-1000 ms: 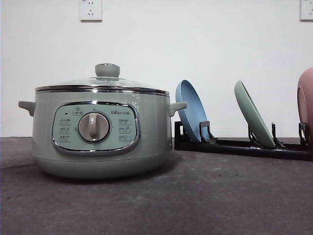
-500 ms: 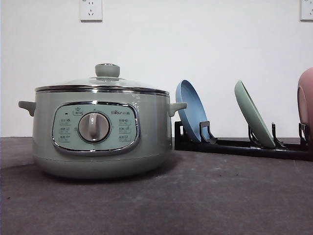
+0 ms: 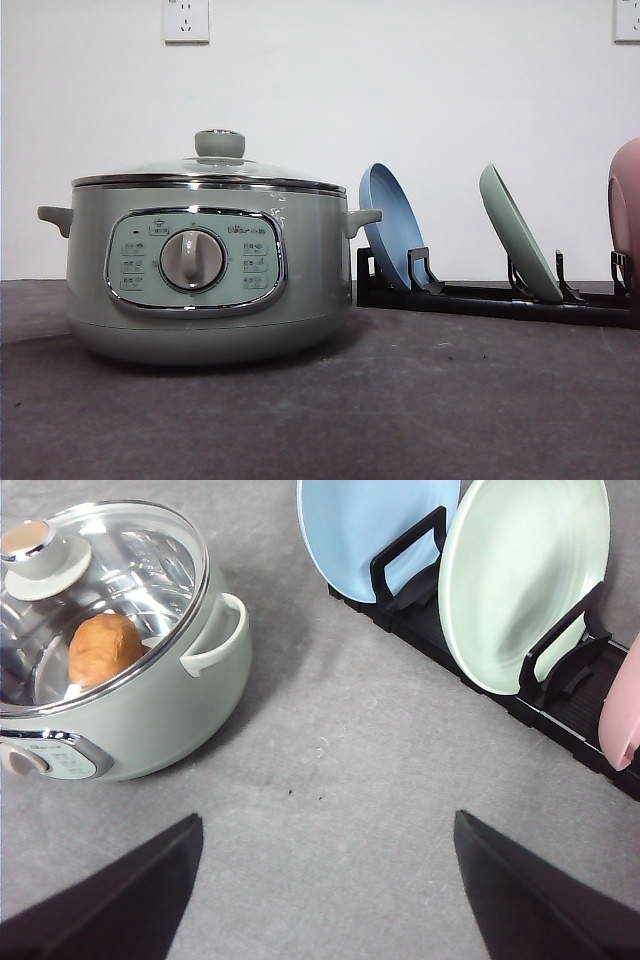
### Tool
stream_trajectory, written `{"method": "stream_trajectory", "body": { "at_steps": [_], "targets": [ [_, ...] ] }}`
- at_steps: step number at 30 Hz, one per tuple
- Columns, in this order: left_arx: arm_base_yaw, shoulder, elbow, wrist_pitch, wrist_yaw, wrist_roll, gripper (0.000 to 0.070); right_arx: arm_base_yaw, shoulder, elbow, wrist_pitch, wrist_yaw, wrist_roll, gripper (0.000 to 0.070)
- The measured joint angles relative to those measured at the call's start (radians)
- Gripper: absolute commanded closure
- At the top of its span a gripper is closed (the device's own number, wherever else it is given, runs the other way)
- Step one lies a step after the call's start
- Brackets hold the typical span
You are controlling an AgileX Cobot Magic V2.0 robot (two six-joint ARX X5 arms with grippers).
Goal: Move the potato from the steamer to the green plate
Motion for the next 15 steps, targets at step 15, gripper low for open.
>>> {"method": "stream_trajectory", "body": {
  "at_steps": [15],
  "targets": [
    [0.000, 0.000, 0.000, 0.000, 0.000, 0.000, 0.0140, 0.000, 0.228, 0.188, 0.105, 0.000, 0.113, 0.0194]
  ]
}}
